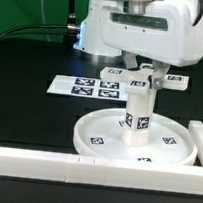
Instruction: Assemble round table
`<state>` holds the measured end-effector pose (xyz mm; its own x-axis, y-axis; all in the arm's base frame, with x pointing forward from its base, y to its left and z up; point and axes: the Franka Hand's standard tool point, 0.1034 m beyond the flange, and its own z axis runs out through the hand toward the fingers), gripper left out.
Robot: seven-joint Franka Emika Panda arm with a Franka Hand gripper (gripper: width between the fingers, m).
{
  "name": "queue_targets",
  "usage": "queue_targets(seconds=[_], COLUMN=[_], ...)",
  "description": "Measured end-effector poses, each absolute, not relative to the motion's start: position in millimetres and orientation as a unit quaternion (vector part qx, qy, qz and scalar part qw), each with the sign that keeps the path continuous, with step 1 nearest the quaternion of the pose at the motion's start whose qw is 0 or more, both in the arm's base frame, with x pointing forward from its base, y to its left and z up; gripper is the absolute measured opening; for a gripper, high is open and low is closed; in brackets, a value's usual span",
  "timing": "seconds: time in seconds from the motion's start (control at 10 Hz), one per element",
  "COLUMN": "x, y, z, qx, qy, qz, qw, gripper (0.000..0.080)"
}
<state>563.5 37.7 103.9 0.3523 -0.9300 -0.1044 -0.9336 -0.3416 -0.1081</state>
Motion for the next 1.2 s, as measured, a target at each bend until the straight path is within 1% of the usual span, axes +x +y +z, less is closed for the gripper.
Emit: queue_targets(seconds=[0.3,0.8,1.1,1.2], x=[563.5,563.8,564.6,564.3], y=[37.6,37.5,36.6,38.6], z=[103.7,103.7,104.3,103.7], qx=[-0.747,-0.640,-0.602,-0.600], qy=[0.661,0.764,0.794,0.795], qz=[0.021,0.032,0.040,0.043], qw=[0.074,0.069,0.077,0.078], gripper=[0.0450,0.0450,0.0450,0.0521])
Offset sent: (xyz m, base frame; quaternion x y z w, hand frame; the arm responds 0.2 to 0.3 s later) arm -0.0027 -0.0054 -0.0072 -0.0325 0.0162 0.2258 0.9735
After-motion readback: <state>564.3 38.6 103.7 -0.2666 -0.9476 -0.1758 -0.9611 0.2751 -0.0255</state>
